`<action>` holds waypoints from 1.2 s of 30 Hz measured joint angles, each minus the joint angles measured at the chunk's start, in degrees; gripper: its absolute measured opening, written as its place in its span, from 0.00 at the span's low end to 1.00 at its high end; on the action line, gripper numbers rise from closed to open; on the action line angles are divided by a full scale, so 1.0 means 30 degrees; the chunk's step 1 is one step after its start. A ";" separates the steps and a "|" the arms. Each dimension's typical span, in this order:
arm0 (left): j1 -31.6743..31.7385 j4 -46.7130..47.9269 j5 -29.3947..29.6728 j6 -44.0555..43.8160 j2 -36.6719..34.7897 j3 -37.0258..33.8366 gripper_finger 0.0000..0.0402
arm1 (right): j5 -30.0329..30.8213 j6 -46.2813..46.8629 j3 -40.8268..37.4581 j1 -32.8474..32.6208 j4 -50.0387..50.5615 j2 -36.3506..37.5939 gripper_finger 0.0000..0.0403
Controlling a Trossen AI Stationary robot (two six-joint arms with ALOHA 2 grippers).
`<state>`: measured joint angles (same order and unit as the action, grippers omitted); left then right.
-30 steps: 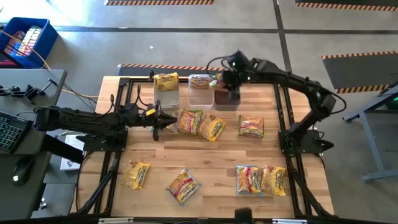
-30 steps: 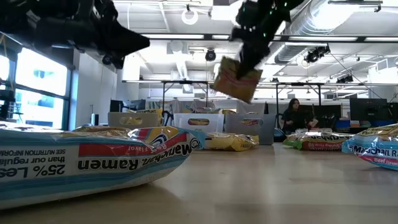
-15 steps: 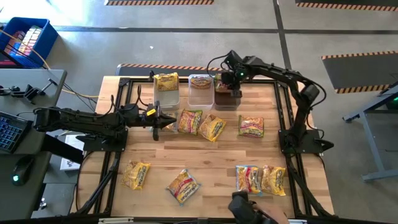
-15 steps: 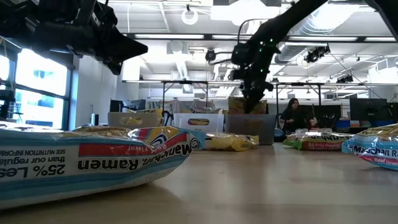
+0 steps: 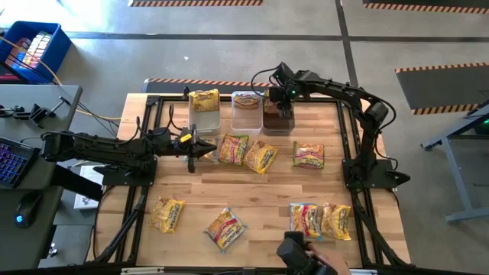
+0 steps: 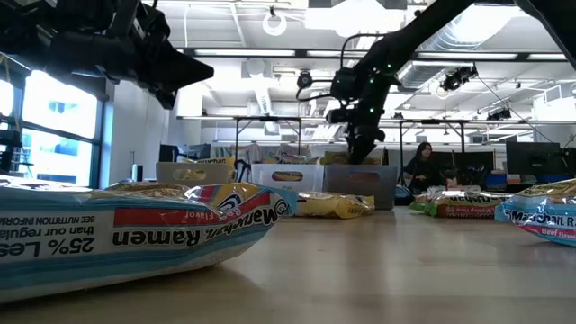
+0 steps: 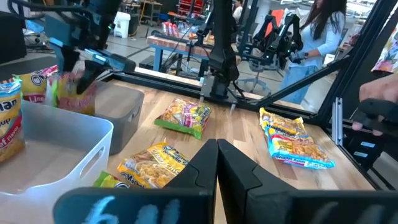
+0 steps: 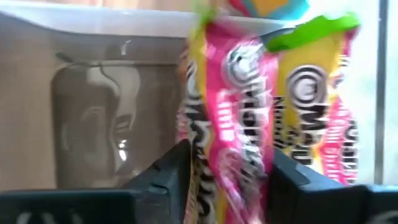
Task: Sort Maruchan noodles
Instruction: Put the bottom green noodle pack into the transparent black bin, then put the bottom right blue noodle pack into the transparent white bin
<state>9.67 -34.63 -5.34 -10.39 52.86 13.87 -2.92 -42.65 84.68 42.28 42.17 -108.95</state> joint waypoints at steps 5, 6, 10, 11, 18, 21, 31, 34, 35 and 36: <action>0.0000 0.0141 0.0000 0.0003 0.0000 0.0000 0.00 | 0.1688 0.0216 0.0000 -0.0104 -0.0321 0.0000 0.47; 0.0000 0.0153 -0.0007 0.0000 0.0000 0.0000 0.00 | 0.2002 0.0216 0.0000 -0.0158 -0.0321 0.0000 0.48; 0.0000 0.0160 -0.0007 0.0015 0.0000 0.0000 0.00 | 0.2779 0.0216 0.0249 -0.0421 -0.0270 0.0000 0.49; 0.0000 0.0165 -0.0007 0.0015 0.0000 0.0003 0.00 | 0.2933 0.0209 0.0436 -0.0504 -0.0284 0.0000 0.49; 0.0000 0.0255 -0.0007 0.0175 0.0000 0.0001 0.00 | 0.3132 0.0571 0.2949 -0.0914 0.0871 0.0000 0.49; 0.0000 0.0313 -0.0007 0.0294 0.0000 0.0006 0.00 | 0.3745 0.1694 0.4464 -0.1175 0.2858 0.0009 0.48; -0.0019 0.0589 0.0423 0.1311 0.0021 0.0007 0.00 | 0.5218 0.2684 0.2287 -0.2412 0.2189 0.2088 0.05; -0.0101 0.0799 0.0423 0.1209 0.0296 0.0007 0.00 | 0.4783 0.3791 -0.0844 -0.2461 -0.0835 0.3618 0.05; -0.0129 0.0873 0.0415 0.1207 0.0418 0.0007 0.00 | 0.4722 0.4170 -0.2009 -0.2548 -0.2155 0.4207 0.06; -0.0152 0.0856 0.0415 0.1202 0.0558 0.0007 0.00 | 0.4650 0.4552 -0.3321 -0.2728 -0.3524 0.4857 0.05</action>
<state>9.22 -32.07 -4.10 -6.79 54.53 13.89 11.03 -28.99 74.72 34.10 31.60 -94.38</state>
